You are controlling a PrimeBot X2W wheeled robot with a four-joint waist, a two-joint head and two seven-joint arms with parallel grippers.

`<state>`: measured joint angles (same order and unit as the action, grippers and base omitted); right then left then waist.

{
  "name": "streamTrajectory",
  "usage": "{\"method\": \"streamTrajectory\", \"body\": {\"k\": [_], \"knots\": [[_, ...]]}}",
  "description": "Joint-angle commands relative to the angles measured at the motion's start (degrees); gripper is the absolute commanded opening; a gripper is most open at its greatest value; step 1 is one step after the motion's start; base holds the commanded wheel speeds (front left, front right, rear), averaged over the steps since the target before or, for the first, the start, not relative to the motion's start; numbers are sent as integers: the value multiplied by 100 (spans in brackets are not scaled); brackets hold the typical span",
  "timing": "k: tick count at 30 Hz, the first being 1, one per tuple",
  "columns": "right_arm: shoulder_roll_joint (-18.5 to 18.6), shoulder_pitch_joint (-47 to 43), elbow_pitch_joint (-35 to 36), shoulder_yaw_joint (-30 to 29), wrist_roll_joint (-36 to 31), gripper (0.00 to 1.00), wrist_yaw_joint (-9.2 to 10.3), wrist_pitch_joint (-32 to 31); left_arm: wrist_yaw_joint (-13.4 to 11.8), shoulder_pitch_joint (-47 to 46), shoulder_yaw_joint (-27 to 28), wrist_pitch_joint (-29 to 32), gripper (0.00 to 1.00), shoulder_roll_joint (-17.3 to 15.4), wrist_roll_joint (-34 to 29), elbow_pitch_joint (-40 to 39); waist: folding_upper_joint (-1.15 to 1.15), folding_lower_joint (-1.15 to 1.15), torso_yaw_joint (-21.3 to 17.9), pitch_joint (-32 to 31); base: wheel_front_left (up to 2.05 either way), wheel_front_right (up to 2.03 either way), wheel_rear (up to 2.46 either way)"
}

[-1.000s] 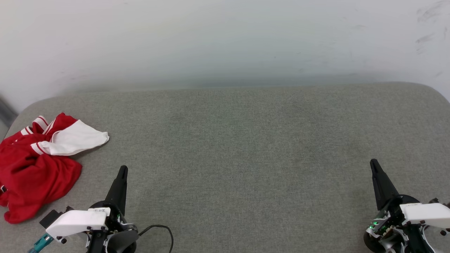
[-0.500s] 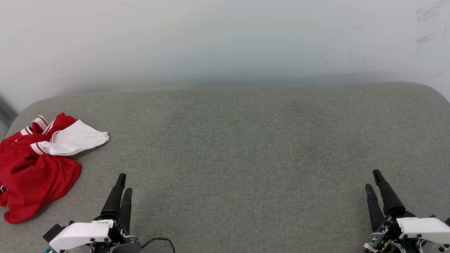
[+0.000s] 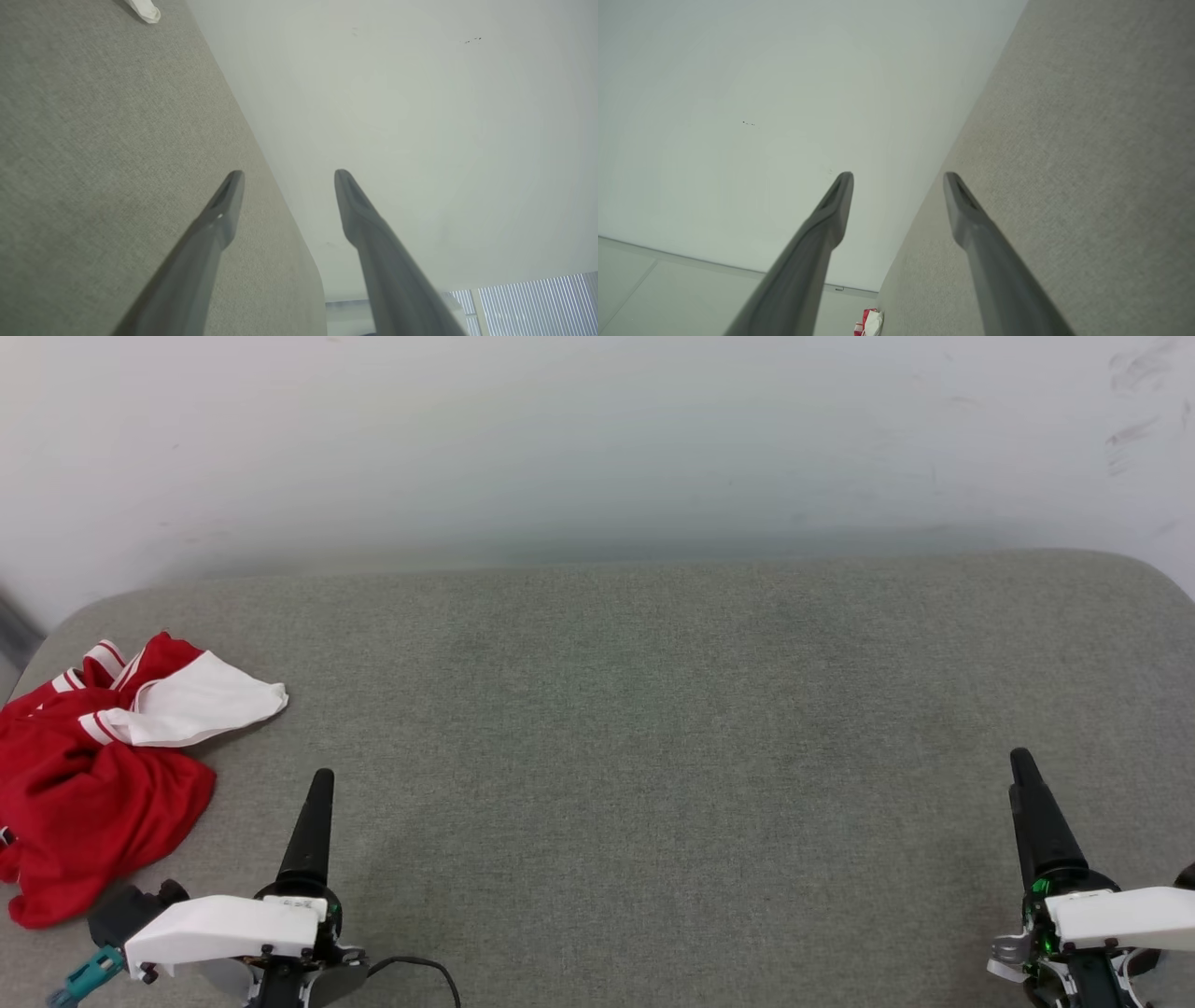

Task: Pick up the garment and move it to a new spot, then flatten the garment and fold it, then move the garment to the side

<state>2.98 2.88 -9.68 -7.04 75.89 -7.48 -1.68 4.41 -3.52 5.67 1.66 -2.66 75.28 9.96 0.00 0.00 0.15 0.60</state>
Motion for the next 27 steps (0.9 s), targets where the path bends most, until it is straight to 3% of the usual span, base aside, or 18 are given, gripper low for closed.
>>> {"method": "streamTrajectory", "body": {"k": [1,12,27], "knots": [[-1,30,235,42,-363,100,-1,75,-80,-108,-64,-81,100,-13,-359,-199,0,0,4,4,0,0,0],[-3,-108,596,356,-2080,100,-1,331,-450,-38,-430,-336,100,-80,-1932,-327,0,0,22,26,0,0,0],[-5,-237,683,400,-3330,100,-2,615,-993,-12,-871,-620,100,-280,-3113,-379,0,0,32,65,0,0,0]]}}
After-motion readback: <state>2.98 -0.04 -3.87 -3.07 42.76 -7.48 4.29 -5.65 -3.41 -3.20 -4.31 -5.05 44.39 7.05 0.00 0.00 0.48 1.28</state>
